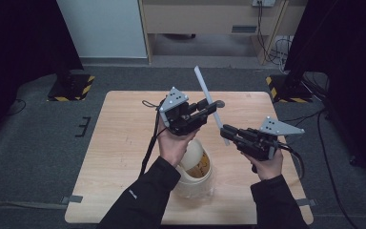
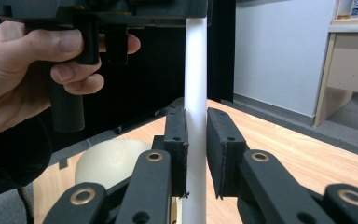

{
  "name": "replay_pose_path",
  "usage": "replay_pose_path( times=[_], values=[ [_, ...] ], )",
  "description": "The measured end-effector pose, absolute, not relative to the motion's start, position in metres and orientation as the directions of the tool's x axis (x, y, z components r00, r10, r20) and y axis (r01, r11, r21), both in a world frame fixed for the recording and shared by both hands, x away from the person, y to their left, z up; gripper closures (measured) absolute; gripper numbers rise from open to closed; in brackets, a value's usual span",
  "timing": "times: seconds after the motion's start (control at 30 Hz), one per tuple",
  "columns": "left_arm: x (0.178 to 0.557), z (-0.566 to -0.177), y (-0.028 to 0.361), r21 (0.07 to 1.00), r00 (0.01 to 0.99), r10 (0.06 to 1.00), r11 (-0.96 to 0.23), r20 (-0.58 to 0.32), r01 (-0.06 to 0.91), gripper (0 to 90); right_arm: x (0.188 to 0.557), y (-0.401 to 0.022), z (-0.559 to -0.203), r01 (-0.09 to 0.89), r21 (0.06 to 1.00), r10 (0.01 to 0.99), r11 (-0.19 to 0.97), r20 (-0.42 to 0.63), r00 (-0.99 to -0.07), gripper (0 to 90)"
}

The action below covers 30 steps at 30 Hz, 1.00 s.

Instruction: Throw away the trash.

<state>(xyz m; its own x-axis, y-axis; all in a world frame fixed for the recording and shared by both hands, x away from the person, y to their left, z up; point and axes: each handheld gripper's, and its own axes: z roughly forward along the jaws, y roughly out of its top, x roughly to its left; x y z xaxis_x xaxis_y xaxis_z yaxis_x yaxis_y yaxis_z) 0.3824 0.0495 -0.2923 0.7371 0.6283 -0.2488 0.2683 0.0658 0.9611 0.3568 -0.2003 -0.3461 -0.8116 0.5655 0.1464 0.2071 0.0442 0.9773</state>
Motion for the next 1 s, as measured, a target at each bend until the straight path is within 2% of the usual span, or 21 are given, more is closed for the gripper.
replay_pose_path(
  times=[0.23, 0.47, 0.77, 1.0],
  values=[
    [0.380, -0.291, 0.047, 0.957, 0.754, 0.600, 0.071, -0.267, 0.282, 75.8, 0.358, -0.198, -0.348, 0.212, 0.975, 0.565, 0.063, 0.141, -0.813, 78.7],
    [0.374, -0.288, 0.042, 0.964, 0.785, 0.565, 0.077, -0.253, 0.255, 79.7, 0.358, -0.199, -0.348, 0.213, 0.975, 0.563, 0.057, 0.144, -0.814, 78.0],
    [0.370, -0.286, 0.043, 0.969, 0.802, 0.548, 0.072, -0.238, 0.238, 79.8, 0.359, -0.210, -0.345, 0.208, 0.978, 0.593, 0.017, 0.158, -0.790, 73.5],
    [0.358, -0.284, 0.049, 0.975, 0.819, 0.536, 0.042, -0.204, 0.216, 79.7, 0.370, -0.227, -0.360, 0.256, 0.966, 0.665, 0.020, 0.178, -0.725, 68.6]
  ],
)
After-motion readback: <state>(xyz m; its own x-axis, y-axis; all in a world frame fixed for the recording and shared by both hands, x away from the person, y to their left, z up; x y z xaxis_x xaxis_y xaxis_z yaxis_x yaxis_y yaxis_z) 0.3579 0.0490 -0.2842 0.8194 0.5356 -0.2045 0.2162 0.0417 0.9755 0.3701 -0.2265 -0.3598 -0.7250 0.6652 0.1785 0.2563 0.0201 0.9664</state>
